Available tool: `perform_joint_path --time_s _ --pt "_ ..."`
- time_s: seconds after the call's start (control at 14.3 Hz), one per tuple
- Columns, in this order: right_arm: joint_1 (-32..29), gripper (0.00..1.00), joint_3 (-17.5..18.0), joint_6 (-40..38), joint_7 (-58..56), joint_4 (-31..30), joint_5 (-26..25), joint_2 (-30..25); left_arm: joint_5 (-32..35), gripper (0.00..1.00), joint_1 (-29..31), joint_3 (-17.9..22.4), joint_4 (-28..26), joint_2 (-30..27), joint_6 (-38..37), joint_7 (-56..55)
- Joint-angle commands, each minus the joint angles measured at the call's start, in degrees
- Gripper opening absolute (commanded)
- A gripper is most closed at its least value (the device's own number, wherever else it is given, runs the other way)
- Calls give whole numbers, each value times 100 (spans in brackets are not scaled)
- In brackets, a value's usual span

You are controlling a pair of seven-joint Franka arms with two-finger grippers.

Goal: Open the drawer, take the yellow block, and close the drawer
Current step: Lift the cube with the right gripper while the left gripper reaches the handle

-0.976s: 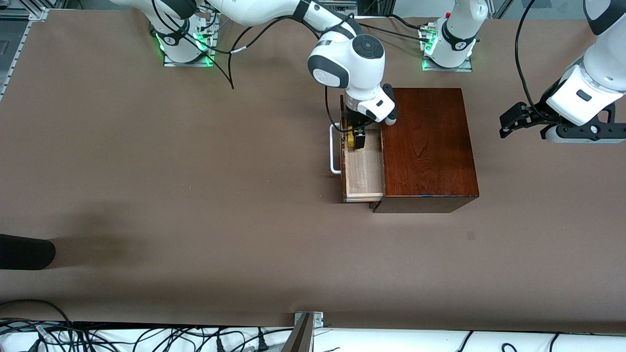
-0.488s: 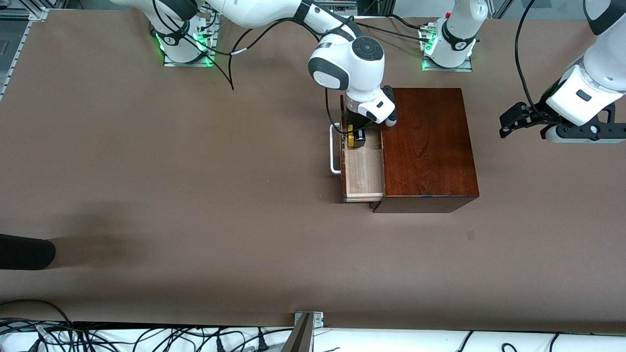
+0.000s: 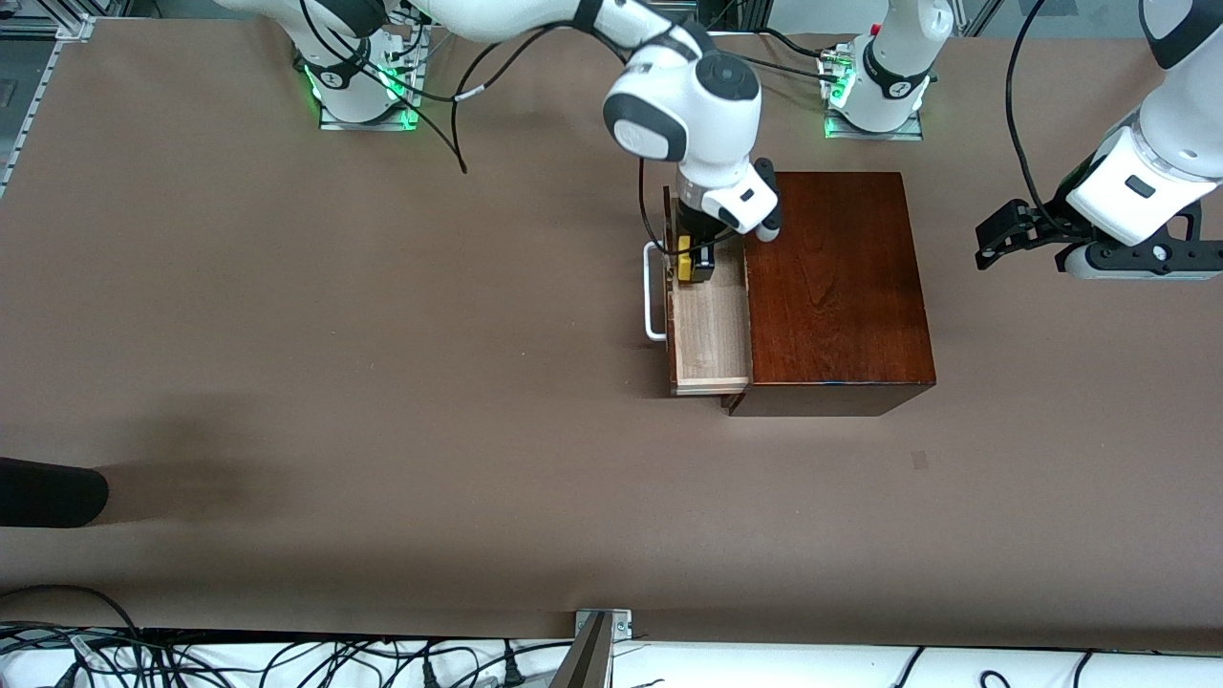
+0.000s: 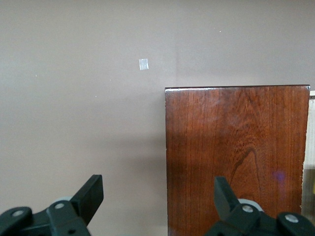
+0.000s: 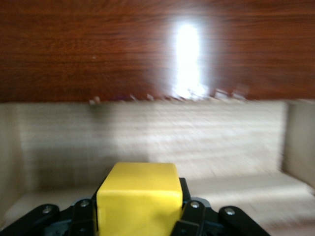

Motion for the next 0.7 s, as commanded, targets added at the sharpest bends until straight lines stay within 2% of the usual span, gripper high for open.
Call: perform_joint_path --time_s 0.0,0.14,0.28,0.42,0.63 --pt "-123 0 -78 -435 261 107 167 -600 -67 100 25 -27 90 32 -87 121" --pt "-456 0 -105 -427 691 98 360 -942 -76 100 25 -27 98 32 -157 147" --pt "-930 0 -202 -488 1148 -94 850 -1382 -111 100 -36 -36 116 14 -402 156" --pt "-1650 0 -202 -506 1247 -846 1475 -2145 -146 100 -98 -53 230 23 -780 321" --pt "-2476 0 -272 -514 1300 -1876 1933 -2990 -488 100 -230 -97 239 136 -992 1434"
